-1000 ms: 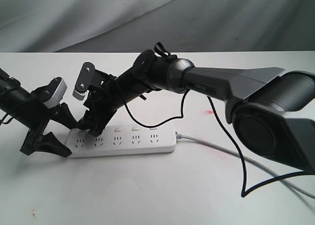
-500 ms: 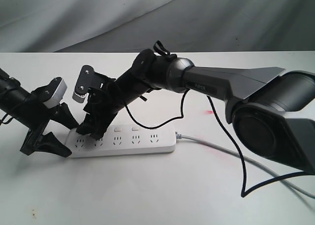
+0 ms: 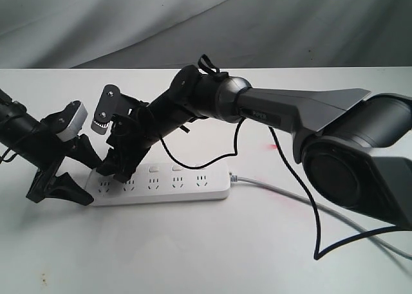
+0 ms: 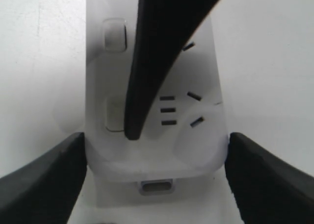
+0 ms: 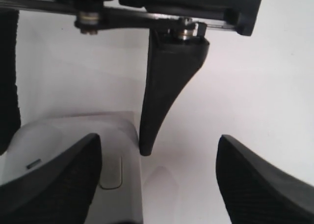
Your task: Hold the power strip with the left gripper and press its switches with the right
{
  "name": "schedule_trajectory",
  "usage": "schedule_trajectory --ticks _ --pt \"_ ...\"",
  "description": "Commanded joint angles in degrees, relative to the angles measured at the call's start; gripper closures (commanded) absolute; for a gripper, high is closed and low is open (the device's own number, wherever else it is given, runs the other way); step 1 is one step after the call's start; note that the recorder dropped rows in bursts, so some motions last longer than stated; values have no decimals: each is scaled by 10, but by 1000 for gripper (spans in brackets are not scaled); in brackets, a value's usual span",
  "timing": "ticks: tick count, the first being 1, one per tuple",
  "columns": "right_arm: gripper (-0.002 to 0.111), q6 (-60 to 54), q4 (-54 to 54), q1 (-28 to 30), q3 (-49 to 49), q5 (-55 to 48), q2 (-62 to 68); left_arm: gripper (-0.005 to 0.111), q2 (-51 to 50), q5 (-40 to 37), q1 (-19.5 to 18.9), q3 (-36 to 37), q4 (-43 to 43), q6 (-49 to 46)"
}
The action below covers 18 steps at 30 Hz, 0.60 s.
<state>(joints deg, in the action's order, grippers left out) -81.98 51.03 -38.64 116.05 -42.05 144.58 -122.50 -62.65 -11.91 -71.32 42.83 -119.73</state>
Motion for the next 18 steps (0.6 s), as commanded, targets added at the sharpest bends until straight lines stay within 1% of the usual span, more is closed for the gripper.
schedule_trajectory --ticks 1,8,13,18 --pt "46 0 10 0 1 7 -8 70 1 -3 2 -4 2 -2" --pt "46 0 0 0 1 20 -2 70 1 -3 2 -4 2 -2" --pt "46 16 -25 0 1 5 9 70 1 -3 2 -4 2 -2" --pt "46 33 -57 0 1 12 9 70 1 -3 2 -4 2 -2"
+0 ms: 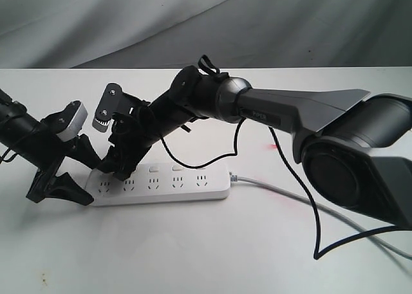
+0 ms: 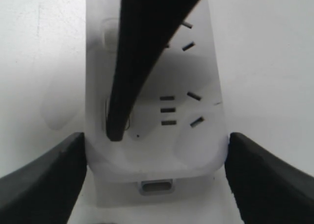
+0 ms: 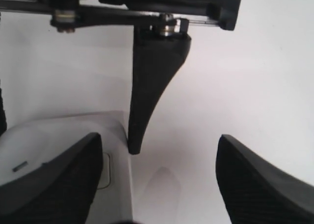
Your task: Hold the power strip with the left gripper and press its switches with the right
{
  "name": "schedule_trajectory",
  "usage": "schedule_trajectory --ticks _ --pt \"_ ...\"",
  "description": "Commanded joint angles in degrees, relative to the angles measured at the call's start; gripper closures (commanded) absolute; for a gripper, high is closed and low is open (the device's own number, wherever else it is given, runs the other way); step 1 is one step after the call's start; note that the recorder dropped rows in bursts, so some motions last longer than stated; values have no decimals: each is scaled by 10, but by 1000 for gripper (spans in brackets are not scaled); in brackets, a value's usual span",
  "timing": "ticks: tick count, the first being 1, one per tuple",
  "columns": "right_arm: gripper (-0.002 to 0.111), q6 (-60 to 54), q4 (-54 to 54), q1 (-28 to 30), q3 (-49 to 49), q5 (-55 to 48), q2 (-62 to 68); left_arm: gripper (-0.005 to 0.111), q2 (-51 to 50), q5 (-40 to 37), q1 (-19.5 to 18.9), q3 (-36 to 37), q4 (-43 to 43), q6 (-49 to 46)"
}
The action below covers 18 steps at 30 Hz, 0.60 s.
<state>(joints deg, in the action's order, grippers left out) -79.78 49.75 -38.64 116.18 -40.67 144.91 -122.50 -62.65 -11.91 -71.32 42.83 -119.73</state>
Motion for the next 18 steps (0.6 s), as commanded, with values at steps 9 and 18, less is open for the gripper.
schedule_trajectory --ticks 9,18 --pt "46 40 -93 0 -1 -4 24 70 1 -3 2 -4 2 -2" --pt "46 46 -101 -5 -1 -27 26 70 1 -3 2 -4 2 -2"
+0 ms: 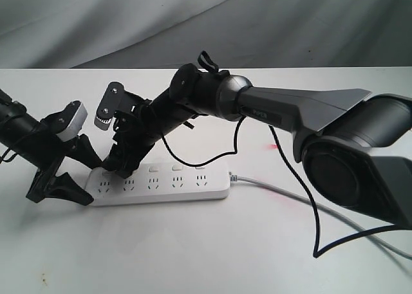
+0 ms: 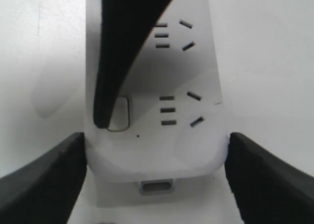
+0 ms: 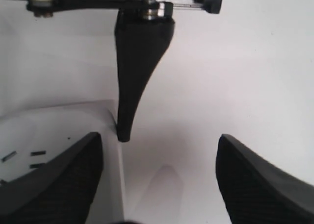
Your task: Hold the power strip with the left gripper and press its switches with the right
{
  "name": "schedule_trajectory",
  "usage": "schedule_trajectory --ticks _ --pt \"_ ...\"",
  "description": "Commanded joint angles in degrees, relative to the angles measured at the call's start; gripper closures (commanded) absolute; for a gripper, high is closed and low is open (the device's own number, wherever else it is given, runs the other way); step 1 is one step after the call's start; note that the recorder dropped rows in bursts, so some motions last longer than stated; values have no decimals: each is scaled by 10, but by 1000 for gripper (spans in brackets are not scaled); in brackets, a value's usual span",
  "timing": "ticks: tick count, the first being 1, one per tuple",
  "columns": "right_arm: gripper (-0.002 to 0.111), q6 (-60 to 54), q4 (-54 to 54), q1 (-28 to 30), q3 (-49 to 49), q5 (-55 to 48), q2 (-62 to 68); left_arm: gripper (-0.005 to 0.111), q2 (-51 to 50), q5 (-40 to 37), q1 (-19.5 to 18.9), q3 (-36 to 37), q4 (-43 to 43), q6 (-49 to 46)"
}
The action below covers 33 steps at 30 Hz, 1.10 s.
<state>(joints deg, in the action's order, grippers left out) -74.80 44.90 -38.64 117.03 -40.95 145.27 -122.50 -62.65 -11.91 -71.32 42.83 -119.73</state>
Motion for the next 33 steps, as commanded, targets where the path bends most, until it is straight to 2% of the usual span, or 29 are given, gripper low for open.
schedule_trajectory --ticks 1,22,33 --pt "46 -4 -59 -7 -9 -28 23 70 1 -3 2 -4 2 -2" --pt "46 3 -64 -26 -9 -9 31 70 1 -3 2 -4 2 -2" --pt "46 -31 16 -1 -9 -37 -50 70 1 -3 2 -4 2 -2"
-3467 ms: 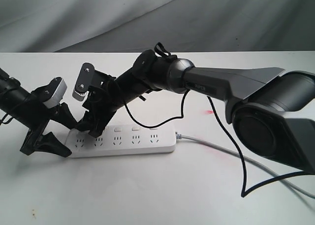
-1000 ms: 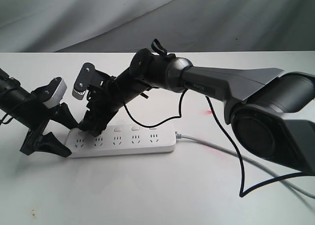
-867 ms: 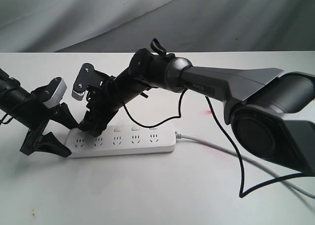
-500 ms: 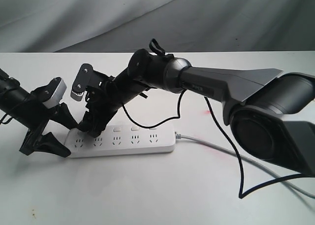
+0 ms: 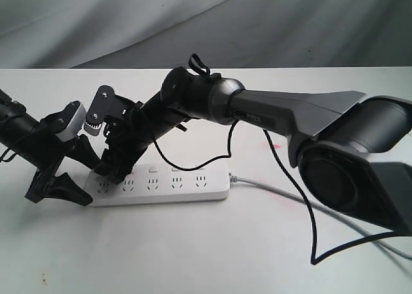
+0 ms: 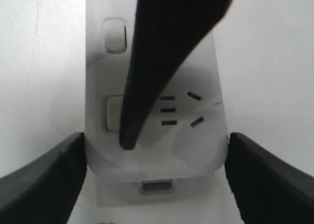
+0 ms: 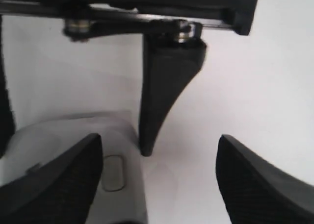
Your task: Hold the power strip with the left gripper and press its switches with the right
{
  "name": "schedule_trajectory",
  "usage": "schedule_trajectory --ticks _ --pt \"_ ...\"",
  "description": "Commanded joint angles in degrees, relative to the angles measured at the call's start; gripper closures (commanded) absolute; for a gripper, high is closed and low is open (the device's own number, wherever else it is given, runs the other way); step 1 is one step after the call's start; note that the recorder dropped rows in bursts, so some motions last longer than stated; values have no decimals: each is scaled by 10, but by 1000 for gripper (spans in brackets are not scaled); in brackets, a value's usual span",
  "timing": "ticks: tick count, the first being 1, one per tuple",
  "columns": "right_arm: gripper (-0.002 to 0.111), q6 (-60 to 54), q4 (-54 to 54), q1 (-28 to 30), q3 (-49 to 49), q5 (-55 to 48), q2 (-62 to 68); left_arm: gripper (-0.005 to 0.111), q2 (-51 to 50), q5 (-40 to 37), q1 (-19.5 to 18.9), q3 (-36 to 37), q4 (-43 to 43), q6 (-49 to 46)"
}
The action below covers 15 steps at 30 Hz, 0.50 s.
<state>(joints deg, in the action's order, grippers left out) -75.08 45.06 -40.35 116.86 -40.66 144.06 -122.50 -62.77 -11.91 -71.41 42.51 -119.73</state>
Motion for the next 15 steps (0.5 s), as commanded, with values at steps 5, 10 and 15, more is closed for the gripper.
schedule_trajectory --ticks 5,10,15 --pt "46 -30 16 49 -7 -100 -79 70 1 -2 2 -3 5 -2" --pt "46 -30 17 71 -11 -139 -82 70 1 -2 2 -3 5 -2" --pt "46 -37 16 67 -32 -118 -77 70 1 -2 2 -3 5 -2"
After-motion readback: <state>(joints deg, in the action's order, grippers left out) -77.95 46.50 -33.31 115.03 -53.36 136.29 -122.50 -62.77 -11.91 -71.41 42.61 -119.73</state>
